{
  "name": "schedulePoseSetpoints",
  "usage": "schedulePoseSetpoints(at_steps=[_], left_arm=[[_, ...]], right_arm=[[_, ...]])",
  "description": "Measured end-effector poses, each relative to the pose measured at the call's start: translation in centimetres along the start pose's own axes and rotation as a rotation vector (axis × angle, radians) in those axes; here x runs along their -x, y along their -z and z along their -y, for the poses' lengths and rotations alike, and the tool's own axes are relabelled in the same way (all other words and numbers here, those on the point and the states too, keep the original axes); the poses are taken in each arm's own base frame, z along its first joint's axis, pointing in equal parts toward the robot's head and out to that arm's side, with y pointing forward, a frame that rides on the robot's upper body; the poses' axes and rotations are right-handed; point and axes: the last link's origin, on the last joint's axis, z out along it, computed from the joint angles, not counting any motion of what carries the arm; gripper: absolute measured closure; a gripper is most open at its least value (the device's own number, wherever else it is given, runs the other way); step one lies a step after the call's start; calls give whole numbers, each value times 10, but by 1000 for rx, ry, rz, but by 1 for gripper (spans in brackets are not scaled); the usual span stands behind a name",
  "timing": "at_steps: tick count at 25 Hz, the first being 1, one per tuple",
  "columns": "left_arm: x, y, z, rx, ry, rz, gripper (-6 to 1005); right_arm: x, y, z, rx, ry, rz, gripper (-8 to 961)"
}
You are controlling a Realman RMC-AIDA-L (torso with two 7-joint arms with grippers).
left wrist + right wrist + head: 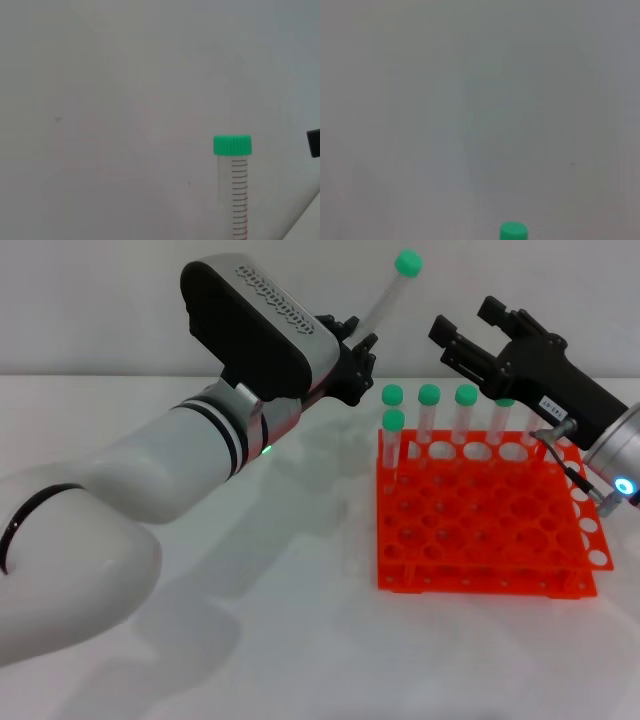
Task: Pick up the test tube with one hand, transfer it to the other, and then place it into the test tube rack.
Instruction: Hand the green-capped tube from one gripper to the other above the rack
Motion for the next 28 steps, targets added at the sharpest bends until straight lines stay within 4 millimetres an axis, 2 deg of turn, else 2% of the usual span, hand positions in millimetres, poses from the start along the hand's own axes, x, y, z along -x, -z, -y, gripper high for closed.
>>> schedulePoseSetpoints(at_steps=[13, 28], left_arm=[[0, 1, -15, 28, -8, -42, 814], [5, 1, -26, 55, -21, -35, 814]], right_arm=[[-4, -21, -10, 33, 20, -50, 130], [-2, -29, -17, 60, 23, -50, 133]])
